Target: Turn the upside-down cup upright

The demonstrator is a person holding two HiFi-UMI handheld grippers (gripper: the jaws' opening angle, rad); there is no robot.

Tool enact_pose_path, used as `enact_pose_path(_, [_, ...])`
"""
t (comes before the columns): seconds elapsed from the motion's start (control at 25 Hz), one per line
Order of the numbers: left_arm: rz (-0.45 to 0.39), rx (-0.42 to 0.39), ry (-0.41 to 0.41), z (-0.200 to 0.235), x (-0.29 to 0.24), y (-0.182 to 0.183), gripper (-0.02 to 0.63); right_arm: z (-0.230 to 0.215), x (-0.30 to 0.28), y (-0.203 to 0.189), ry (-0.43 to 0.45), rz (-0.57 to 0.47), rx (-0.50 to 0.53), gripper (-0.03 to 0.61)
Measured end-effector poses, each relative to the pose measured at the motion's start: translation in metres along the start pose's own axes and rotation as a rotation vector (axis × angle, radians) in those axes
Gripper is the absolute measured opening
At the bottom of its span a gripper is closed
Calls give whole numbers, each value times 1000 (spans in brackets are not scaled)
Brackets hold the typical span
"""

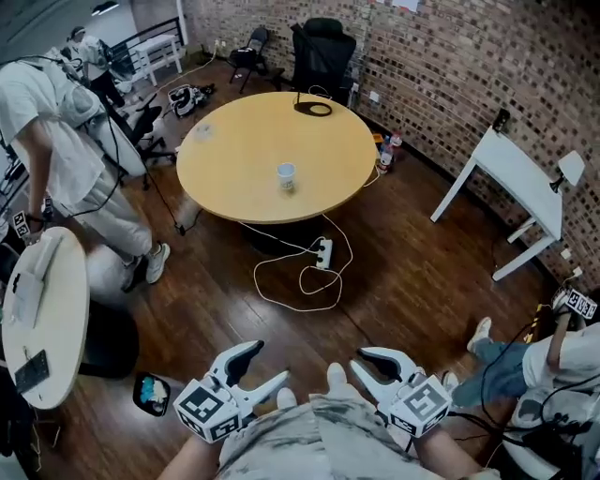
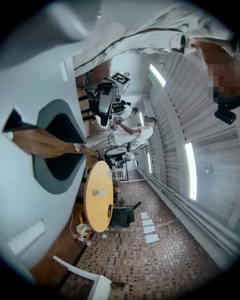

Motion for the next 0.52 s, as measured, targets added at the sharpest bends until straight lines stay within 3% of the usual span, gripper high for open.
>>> enact_pose_path(0.28, [-15,0,-29,-1,19,-9,295,29,-5,-2,-3,15,26,63])
enact_pose_path(0.52, [-13,-14,-10,-30,24,-8,293,34,16,-1,12,36,48,61])
Point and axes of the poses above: the fingertips, and each gripper's own axes: x backward along the fingers, z to its left, y out of its top, the point moved 1 cm from there along x, backward along the fingers, and after that the axes turned 4 degrees about z, right-handed, at the moved point
